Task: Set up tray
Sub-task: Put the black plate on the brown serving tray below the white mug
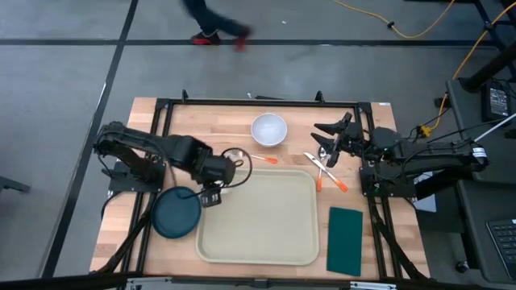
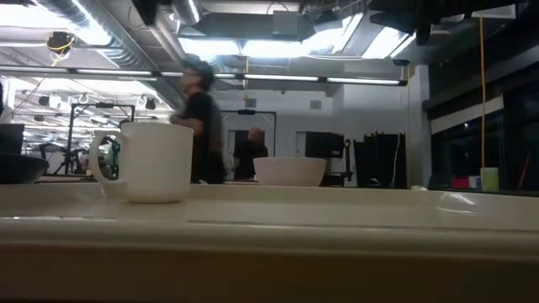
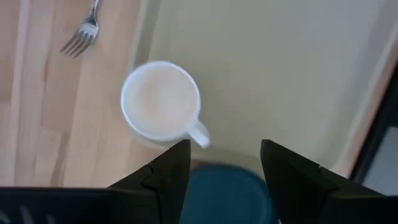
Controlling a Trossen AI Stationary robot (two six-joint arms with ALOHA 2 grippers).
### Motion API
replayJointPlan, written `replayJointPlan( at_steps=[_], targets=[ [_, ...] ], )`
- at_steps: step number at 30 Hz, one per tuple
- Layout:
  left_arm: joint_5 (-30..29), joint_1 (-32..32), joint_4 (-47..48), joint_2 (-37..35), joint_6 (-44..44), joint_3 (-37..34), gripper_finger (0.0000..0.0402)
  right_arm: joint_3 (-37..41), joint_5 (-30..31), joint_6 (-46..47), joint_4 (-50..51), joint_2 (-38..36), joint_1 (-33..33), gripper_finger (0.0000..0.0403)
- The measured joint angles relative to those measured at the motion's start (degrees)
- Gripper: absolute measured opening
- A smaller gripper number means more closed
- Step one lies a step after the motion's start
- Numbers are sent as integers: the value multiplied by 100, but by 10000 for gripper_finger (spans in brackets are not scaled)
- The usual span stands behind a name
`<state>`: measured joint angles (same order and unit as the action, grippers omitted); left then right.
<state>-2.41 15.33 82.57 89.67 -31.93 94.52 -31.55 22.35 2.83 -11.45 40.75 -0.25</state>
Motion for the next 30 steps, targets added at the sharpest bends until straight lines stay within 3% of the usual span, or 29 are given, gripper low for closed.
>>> replayJointPlan(
  at_steps=[6, 15, 30],
  targets=[
    [45, 994, 310, 0, -1062, 10, 191, 0, -114, 170, 24, 2, 1, 169],
    [55, 2289, -141, -2, -2535, -774, 192, 0, -274, 582, 145, 2, 6, 169],
    [91, 2862, -2345, 0, -5447, -2622, 192, 0, -909, 562, 164, -2, 9, 169]
  ],
)
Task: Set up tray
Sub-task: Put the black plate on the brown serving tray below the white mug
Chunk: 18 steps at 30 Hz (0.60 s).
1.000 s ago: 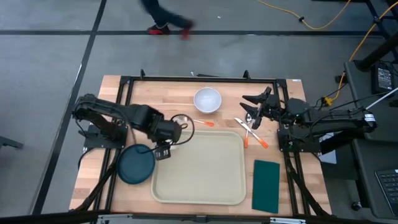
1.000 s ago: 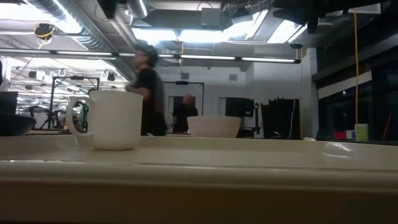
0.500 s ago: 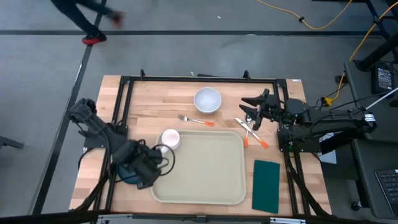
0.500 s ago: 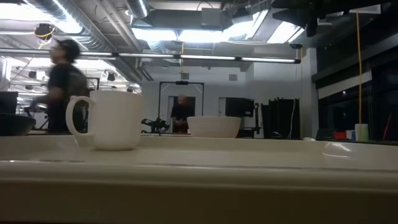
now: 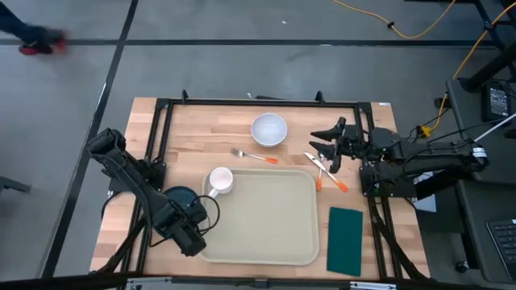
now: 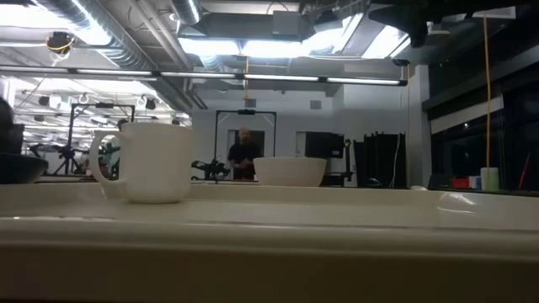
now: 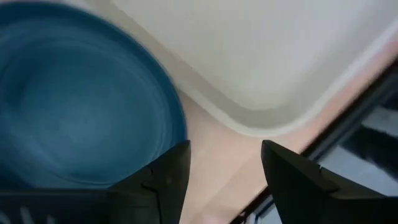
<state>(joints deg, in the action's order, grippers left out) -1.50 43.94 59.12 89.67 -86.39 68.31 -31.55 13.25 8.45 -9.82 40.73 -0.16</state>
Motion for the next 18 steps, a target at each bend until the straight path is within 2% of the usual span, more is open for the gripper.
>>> replayJointPlan(
  at_steps=[9, 18],
  targets=[
    [22, 39, -332, 0, -483, -471, 192, 0, -520, -12, 54, 0, 0, 169],
    [25, 184, -666, 13, -797, -999, 192, 0, -585, 31, 52, 0, 0, 169]
  ],
)
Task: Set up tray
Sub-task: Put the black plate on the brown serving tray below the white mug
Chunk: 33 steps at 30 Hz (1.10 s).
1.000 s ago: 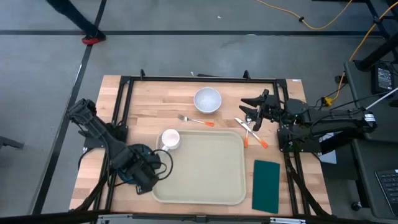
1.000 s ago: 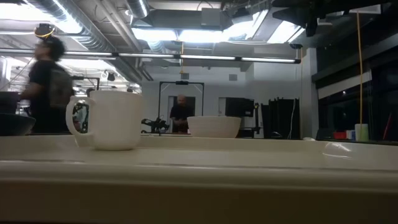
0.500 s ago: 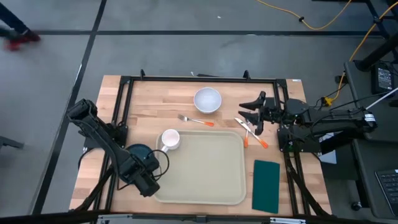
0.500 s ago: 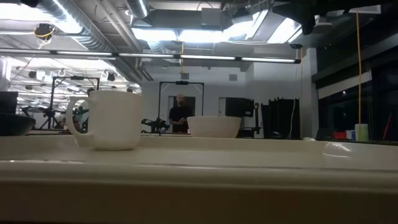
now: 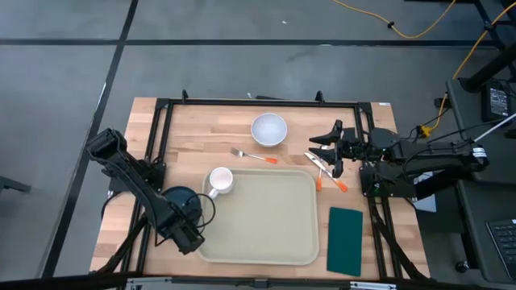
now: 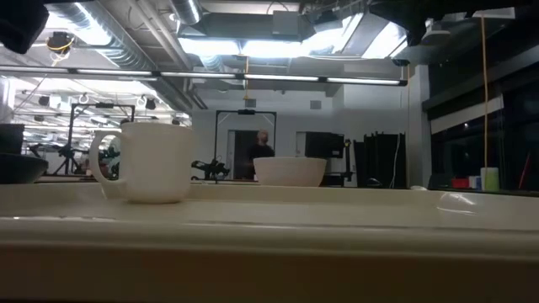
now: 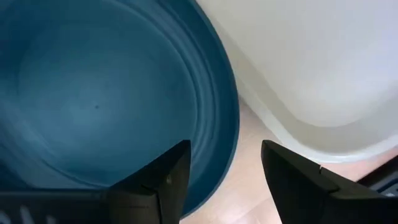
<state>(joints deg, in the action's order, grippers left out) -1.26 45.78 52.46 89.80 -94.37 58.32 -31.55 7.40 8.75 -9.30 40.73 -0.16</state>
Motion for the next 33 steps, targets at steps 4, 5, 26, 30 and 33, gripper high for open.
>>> replayJointPlan(
  at_steps=[4, 5, 26, 30, 33],
  targets=[
    [91, 9, -246, 5, 27, -195, 192, 0, 0, 0, -4, 0, 0, 169],
    [136, 9, -339, 6, 47, -262, 192, 0, 0, 0, -4, 0, 0, 169],
    [420, 63, -793, 9, -80, -994, 145, 0, 2, 153, -13, 0, 0, 169],
    [404, 61, -841, 9, -103, -996, 100, 0, 2, 153, -11, 0, 1, 169],
    [381, 61, -861, 7, -149, -990, 66, 0, 2, 153, -11, 0, 0, 169]
  ],
)
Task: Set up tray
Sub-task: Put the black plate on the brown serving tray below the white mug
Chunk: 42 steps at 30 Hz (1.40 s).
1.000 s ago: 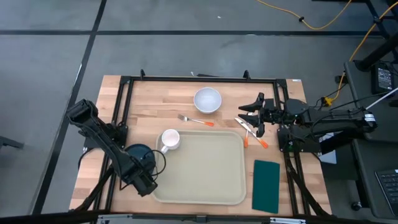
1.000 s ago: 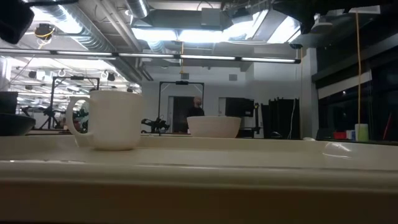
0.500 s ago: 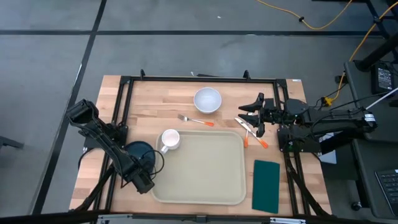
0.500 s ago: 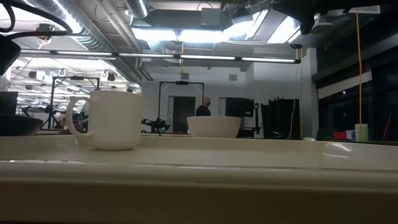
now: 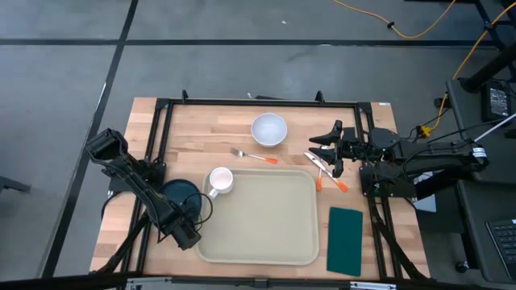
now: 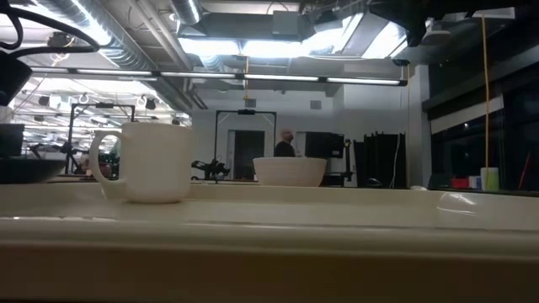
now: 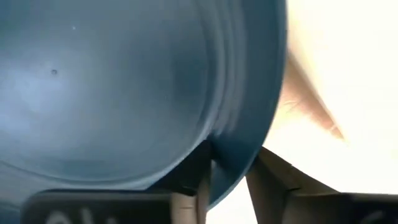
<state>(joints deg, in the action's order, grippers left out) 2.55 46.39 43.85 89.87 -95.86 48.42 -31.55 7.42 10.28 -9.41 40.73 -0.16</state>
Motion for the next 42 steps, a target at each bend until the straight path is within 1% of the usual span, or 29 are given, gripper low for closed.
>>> replayJointPlan(
  at_steps=[4, 8, 17, 27, 36, 42],
  targets=[
    [-17, -2, -13, -14, -48, 7, 31, 0, 1, 0, 2, 0, 0, 169],
    [-27, -2, -36, -12, -50, 83, 16, 0, 2, 0, 2, 0, 0, 169],
    [-89, 0, -36, 1, -141, 380, 5, 0, 1, -2, 9, 0, 1, 169],
    [-158, 0, 473, 1, -347, 763, 3, 0, 0, -15, 20, 0, 0, 169],
    [-89, 2, 1065, 4, -395, 1477, 2, 0, 1, -25, 83, 2, 0, 169],
    [-228, 2, 1480, 6, -333, 2044, 2, 0, 0, -26, 81, 2, 2, 169]
  ],
)
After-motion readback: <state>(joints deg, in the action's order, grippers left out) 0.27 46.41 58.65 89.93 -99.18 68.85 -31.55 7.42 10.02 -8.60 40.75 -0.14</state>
